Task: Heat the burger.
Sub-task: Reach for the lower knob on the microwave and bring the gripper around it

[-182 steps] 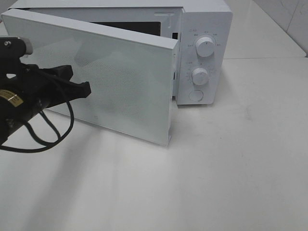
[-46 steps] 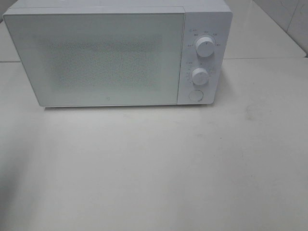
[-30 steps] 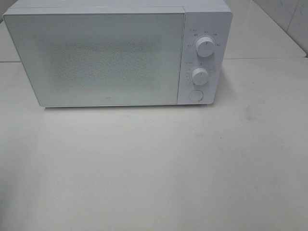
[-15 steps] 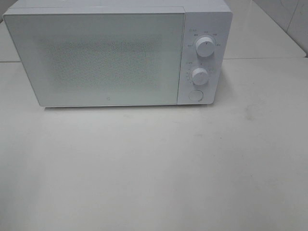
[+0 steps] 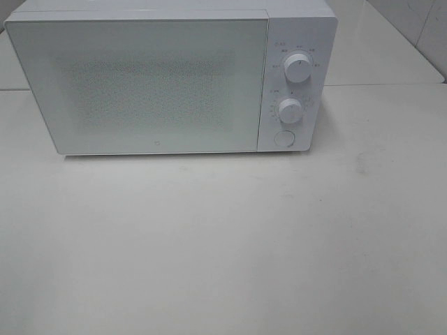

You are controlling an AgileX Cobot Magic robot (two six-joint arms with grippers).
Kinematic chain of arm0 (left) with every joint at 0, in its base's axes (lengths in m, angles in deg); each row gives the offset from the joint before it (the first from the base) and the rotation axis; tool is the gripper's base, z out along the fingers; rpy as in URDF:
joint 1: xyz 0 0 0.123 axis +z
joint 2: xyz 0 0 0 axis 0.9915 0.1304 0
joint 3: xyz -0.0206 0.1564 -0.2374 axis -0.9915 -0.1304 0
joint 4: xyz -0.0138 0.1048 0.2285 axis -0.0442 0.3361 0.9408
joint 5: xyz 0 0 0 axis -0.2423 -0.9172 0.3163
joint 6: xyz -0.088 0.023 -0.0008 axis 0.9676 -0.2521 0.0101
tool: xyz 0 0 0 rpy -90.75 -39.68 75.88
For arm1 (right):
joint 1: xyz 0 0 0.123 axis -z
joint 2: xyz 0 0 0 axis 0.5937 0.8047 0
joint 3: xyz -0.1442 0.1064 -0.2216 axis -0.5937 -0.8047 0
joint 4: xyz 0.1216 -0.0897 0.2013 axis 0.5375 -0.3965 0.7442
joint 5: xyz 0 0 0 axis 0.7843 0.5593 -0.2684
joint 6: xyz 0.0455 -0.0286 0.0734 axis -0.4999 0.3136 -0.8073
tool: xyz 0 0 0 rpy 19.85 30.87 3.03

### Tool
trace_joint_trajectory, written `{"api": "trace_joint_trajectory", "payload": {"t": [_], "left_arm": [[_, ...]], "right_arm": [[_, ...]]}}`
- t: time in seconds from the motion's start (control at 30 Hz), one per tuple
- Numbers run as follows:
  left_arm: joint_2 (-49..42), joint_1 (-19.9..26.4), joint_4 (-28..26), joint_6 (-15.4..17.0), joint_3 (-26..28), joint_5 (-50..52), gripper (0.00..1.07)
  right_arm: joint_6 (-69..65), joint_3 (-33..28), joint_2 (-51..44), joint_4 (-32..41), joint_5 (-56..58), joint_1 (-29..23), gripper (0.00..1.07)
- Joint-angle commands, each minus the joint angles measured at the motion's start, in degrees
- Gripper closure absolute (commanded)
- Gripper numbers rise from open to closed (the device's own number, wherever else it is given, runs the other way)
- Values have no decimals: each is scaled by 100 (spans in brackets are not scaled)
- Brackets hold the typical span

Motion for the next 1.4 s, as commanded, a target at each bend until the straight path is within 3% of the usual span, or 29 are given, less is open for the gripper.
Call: {"api": "trace_joint_trajectory", "payload": {"t": [0.03,1.4], "left_arm": [[-458,11,-17,46,-11,69,6],[-413,29,-29,46,-17,69,6]], "right_arm": [[46,-11,-143,6,-11,40,32],[46,-11,-143,6,-11,40,32]]}}
